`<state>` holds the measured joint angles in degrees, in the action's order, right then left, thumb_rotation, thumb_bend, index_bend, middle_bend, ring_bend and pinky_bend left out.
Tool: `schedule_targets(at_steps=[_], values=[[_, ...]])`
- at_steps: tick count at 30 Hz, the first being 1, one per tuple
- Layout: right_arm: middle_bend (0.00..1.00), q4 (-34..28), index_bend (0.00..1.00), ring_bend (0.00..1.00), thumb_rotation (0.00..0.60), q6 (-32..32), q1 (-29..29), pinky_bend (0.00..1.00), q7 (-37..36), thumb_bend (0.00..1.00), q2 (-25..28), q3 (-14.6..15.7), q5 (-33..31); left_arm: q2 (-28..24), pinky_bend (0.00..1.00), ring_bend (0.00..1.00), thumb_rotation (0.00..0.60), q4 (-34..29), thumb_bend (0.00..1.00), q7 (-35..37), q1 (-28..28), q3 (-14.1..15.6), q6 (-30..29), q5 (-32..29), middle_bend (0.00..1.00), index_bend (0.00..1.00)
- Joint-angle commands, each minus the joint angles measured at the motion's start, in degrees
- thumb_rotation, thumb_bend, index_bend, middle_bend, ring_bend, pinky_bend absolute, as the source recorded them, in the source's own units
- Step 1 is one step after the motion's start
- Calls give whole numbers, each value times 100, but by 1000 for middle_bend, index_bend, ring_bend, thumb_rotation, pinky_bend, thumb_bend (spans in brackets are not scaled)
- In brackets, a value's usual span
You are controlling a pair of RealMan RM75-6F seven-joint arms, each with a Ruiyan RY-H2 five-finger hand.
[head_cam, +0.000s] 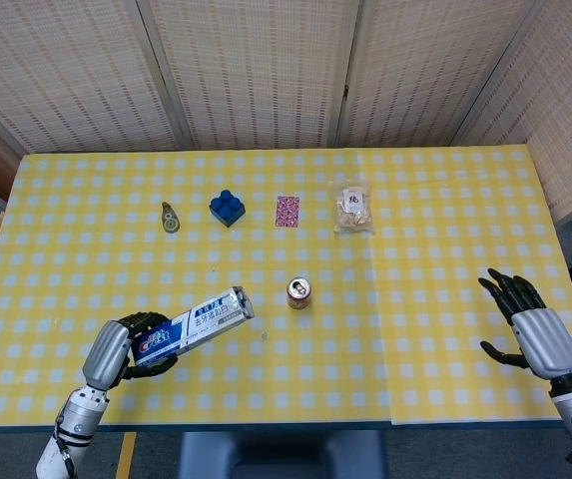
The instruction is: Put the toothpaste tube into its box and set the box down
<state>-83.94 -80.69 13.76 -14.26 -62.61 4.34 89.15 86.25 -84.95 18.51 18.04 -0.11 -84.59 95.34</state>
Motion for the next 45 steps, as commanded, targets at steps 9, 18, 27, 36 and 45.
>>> schedule_targets(at_steps=[9, 18, 27, 36, 45], values=[[0, -3, 0, 0, 600, 112, -124, 0, -78, 274, -14, -82, 22, 830, 585, 505, 600, 1505, 228, 613, -147, 392, 94, 131, 616, 521], [0, -31, 0, 0, 600, 278, -115, 0, -127, 274, -9, -125, 47, 1307, 585, 505, 600, 2356, 229, 684, -39, 553, 441, 198, 616, 521], [0, -43, 0, 0, 600, 423, -90, 0, -225, 273, 26, -118, 137, 1710, 580, 502, 600, 3044, 230, 581, 12, 485, 543, 114, 616, 520], [0, -76, 0, 0, 600, 502, -83, 0, -265, 274, 54, -111, 203, 1760, 196, 267, 600, 3194, 226, 366, 153, 471, 870, 12, 468, 356], [0, -120, 0, 0, 600, 513, -117, 0, -233, 273, 95, -134, 188, 1382, 0, 0, 600, 2531, 200, -114, 151, 422, 716, -3, 46, 0]])
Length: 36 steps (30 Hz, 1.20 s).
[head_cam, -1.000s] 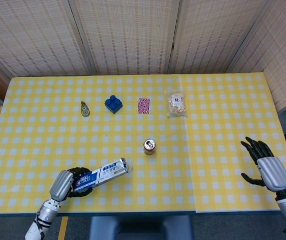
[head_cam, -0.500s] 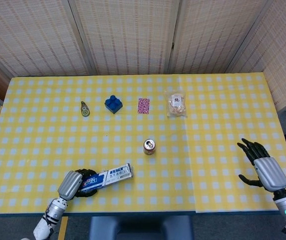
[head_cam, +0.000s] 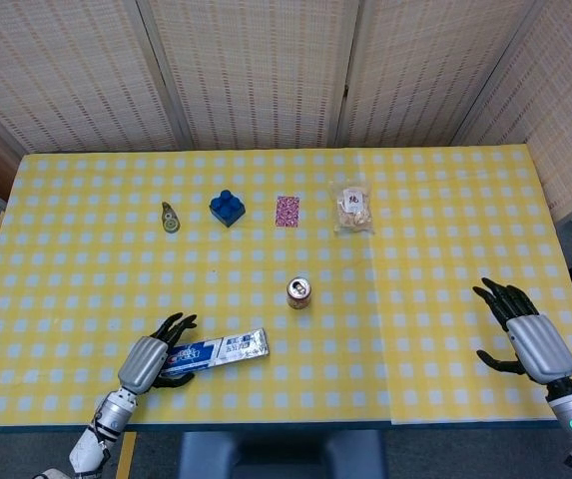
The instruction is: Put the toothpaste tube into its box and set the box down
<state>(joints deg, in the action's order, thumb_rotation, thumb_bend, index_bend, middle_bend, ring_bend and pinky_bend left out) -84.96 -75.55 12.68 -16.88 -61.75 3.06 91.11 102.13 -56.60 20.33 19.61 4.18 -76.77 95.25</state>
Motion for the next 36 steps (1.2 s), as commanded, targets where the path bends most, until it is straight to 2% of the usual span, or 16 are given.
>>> schedule_targets(at_steps=[1, 5, 10, 17, 20, 24, 29, 36], values=[[0, -26, 0, 0, 600, -14, -17, 0, 55, 273, 9, -10, -6, -275, 0, 0, 600, -421, 192, -429, -21, -14, -123, 20, 15, 0], [0, -62, 0, 0, 600, -74, -46, 0, 84, 274, 19, -16, 34, -592, 0, 0, 600, -920, 173, -845, -126, -13, -527, 167, 0, 0], [0, -98, 0, 0, 600, -253, -125, 0, 152, 274, 38, -26, 113, -1280, 0, 0, 600, -1547, 168, -1339, -340, 43, -1089, 364, 0, 0], [0, -169, 0, 0, 600, -629, -300, 0, 400, 274, 47, -48, 239, -2702, 0, 0, 600, -2581, 167, -1934, -861, 184, -1532, 108, 0, 0], [0, -218, 0, 0, 600, -679, -344, 0, 509, 274, 60, -53, 237, -3121, 0, 0, 600, -2839, 167, -2159, -1157, 204, -1796, -68, 0, 0], [0, -291, 0, 0, 600, -789, -437, 0, 874, 275, 24, -124, 127, -3400, 0, 0, 600, -2976, 166, -2232, -1537, 207, -2154, -249, 0, 0], [0, -411, 0, 0, 600, -985, -566, 0, 1362, 274, -49, -202, 56, -3863, 0, 0, 600, -3491, 164, -2652, -1685, 349, -1899, -389, 0, 0], [0, -447, 0, 0, 600, -1115, -645, 0, 1482, 274, -56, -155, 242, -3862, 0, 0, 600, -3467, 164, -2731, -1732, 198, -1954, -265, 0, 0]])
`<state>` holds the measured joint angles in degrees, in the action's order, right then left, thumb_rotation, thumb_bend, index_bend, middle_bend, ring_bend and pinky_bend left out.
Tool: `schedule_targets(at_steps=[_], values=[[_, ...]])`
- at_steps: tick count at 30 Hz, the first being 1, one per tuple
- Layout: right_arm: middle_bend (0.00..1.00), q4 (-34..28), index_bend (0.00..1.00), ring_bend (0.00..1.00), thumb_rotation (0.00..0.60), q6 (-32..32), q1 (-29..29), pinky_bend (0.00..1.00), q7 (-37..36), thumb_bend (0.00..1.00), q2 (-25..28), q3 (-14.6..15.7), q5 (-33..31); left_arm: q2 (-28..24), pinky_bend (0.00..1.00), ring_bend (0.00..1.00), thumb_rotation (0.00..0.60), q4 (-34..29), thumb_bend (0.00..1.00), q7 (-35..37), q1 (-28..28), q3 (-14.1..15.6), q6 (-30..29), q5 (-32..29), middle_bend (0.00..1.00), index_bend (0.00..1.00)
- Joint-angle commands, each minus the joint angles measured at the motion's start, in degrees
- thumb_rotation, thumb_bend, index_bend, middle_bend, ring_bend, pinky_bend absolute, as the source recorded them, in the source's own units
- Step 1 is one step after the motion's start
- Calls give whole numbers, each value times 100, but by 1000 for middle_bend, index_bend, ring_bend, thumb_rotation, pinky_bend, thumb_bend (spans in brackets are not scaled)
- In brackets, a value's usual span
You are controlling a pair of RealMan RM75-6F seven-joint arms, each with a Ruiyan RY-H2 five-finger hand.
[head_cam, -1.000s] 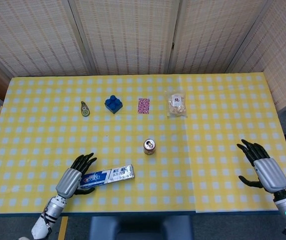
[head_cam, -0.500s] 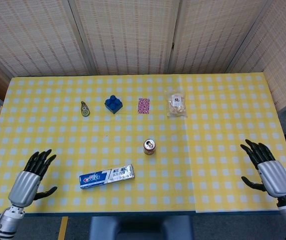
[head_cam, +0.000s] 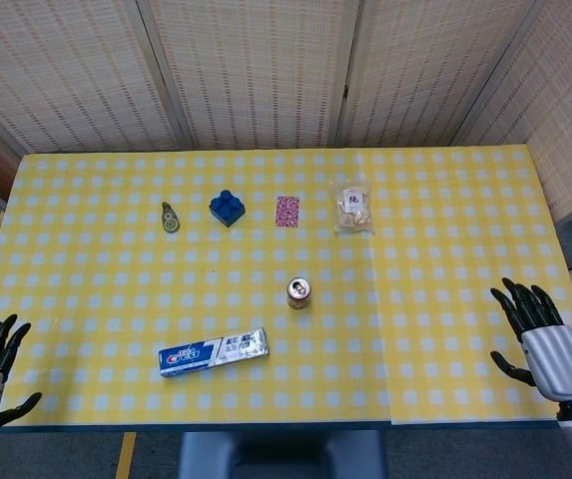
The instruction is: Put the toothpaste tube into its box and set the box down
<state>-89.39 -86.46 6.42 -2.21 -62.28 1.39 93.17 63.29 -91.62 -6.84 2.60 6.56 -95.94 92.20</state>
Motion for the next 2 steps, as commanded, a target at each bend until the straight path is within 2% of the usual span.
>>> schedule_targets(at_steps=[1, 2], values=[[0, -5, 0, 0, 600, -22, -21, 0, 13, 274, -1, 16, 52, 25, 0, 0, 600, 45, 164, -11, -46, -55, -57, 56, 0, 0], [0, -3, 0, 0, 600, -15, -19, 0, 7, 274, 0, 17, 62, 29, 0, 0, 600, 58, 164, 2, -61, -73, -87, 77, 0, 0]])
